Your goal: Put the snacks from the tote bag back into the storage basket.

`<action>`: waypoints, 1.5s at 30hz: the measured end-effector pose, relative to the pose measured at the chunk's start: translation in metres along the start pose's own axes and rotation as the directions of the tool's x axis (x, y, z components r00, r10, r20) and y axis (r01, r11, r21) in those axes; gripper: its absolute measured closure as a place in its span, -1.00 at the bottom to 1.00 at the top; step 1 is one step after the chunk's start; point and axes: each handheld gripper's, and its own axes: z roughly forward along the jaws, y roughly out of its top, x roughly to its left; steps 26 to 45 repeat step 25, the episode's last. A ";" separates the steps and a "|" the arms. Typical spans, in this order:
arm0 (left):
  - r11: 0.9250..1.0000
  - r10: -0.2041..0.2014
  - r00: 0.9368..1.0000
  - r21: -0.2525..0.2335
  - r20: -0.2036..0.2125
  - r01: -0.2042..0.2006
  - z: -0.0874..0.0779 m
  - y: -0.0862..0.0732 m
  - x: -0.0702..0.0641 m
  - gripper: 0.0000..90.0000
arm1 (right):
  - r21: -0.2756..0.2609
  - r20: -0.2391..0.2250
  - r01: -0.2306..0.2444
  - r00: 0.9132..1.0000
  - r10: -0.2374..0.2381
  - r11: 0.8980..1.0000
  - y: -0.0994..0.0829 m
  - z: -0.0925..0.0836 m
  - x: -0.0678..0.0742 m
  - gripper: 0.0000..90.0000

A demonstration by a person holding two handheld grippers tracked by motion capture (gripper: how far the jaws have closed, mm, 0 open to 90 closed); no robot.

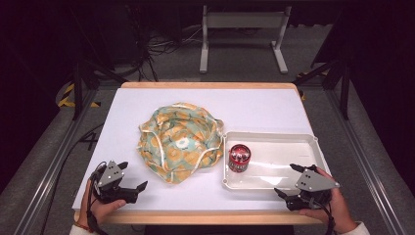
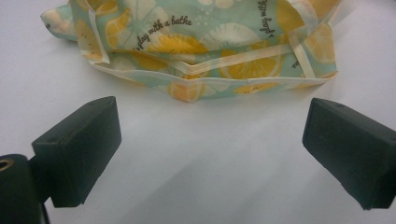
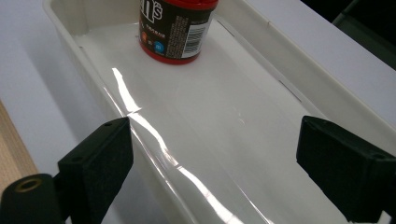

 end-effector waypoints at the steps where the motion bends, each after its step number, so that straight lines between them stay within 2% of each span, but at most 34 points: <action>1: 1.000 -0.001 1.000 0.004 0.000 0.001 0.000 0.000 -0.001 -0.89 | 0.000 0.000 0.001 1.000 -0.001 1.000 0.000 0.000 0.000 -0.75; 11: 1.000 0.016 1.000 0.012 -0.001 -0.016 0.002 0.004 -0.006 -0.88 | 0.001 0.001 -0.005 1.000 0.005 1.000 -0.001 0.000 -0.002 -0.75; 16: 1.000 0.014 1.000 0.022 -0.016 -0.013 0.004 0.006 -0.006 -0.87 | 0.001 -0.001 -0.005 1.000 0.005 1.000 -0.002 0.000 -0.002 -0.75; 17: 0.999 0.024 1.000 0.023 -0.018 -0.023 0.003 0.007 -0.006 -0.87 | 0.000 0.000 -0.007 1.000 0.007 1.000 -0.002 0.000 -0.002 -0.75; 21: 1.000 0.017 1.000 0.009 -0.013 -0.016 0.003 0.010 -0.005 -0.87 | 0.001 0.010 -0.012 1.000 0.012 1.000 -0.002 -0.001 -0.003 -0.75; 25: 1.000 0.016 1.000 0.015 -0.011 -0.016 0.005 0.011 -0.004 -0.86 | -0.010 0.018 -0.026 0.999 0.026 1.000 -0.003 -0.005 -0.004 -0.75; 45: 1.000 0.016 1.000 0.015 -0.011 -0.016 0.005 0.011 -0.004 -0.86 | -0.010 0.018 -0.026 0.999 0.026 1.000 -0.003 -0.005 -0.004 -0.75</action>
